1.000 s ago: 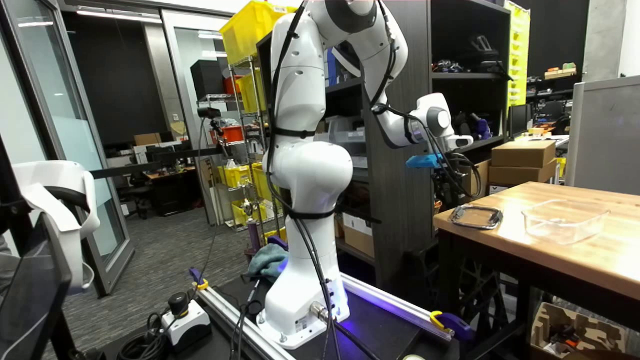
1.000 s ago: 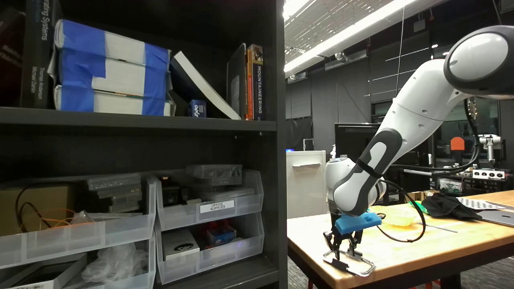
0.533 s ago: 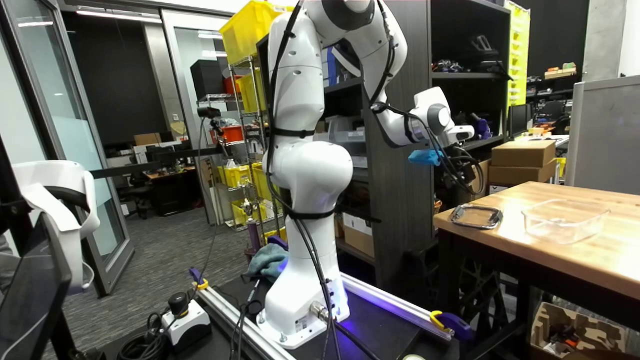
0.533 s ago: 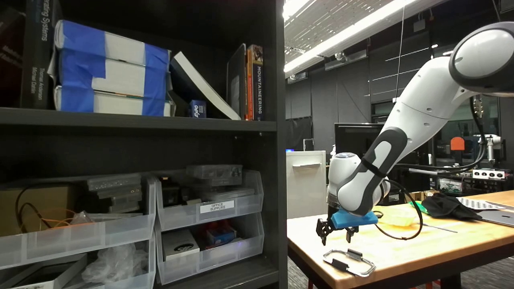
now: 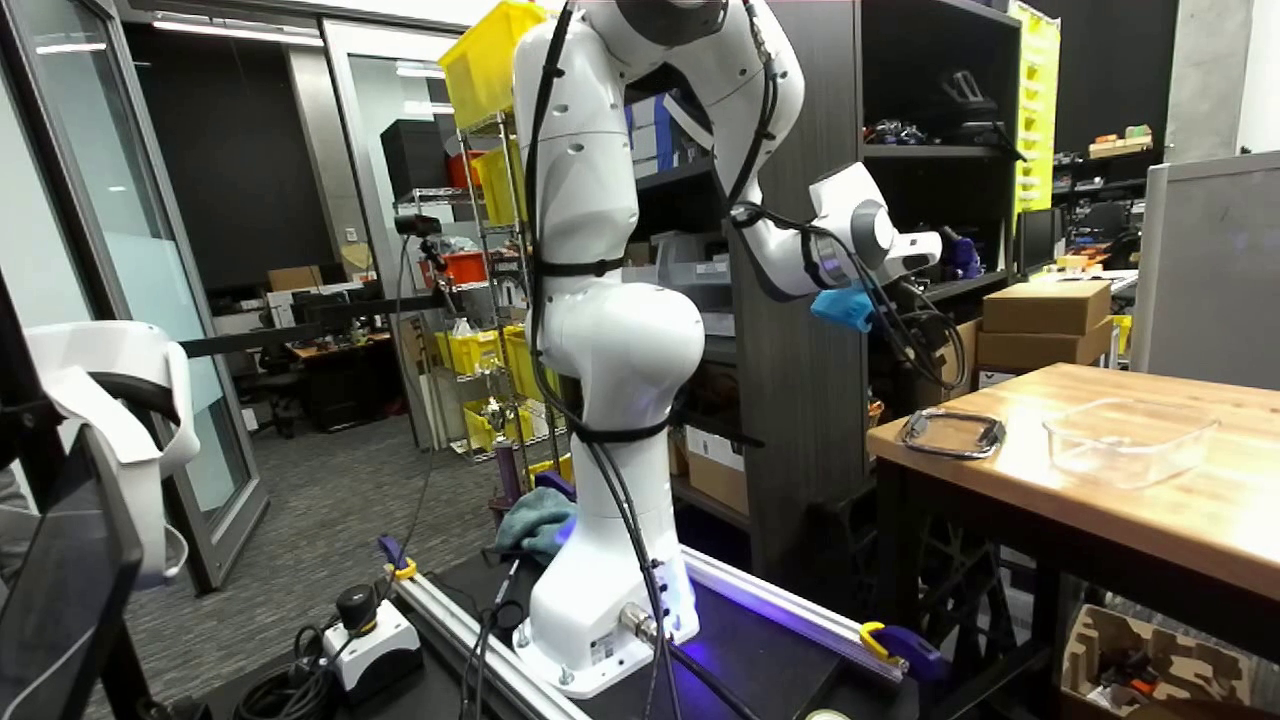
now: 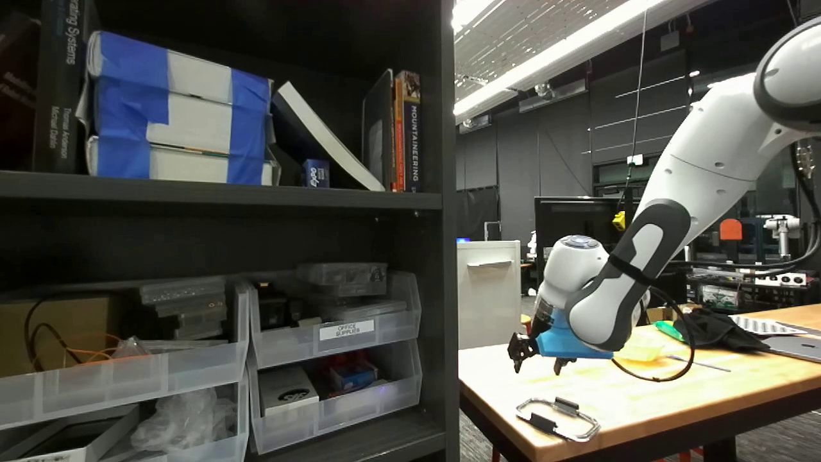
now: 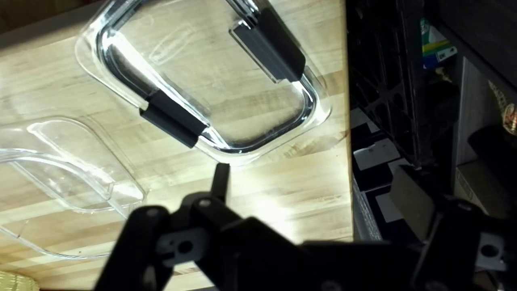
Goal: Move the lid to the left
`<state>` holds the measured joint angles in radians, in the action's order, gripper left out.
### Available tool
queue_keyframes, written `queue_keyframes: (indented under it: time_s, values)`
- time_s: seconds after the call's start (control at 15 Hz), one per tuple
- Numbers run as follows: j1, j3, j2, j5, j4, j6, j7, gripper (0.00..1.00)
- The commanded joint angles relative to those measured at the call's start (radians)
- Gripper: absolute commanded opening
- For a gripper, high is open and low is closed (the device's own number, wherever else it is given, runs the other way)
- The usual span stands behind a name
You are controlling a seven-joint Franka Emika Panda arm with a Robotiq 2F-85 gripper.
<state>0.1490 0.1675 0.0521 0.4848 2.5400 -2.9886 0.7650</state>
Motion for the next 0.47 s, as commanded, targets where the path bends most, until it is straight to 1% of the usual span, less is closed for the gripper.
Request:
queue_keyframes:
  time_s: [0.0,0.07,0.13,0.2,0.4]
  values:
    - [0.031,0.02,0.125,0.055,0.131,-0.081,-0.003,1.0]
    - [0.042,0.03,0.154,0.062,0.166,-0.117,-0.012,1.0]
    - [0.045,0.04,0.176,0.058,0.191,-0.129,-0.028,1.0]
    - [0.031,0.023,0.088,0.035,0.11,-0.097,-0.008,1.0]
    - [0.041,0.036,0.14,0.037,0.165,-0.118,-0.022,1.0]
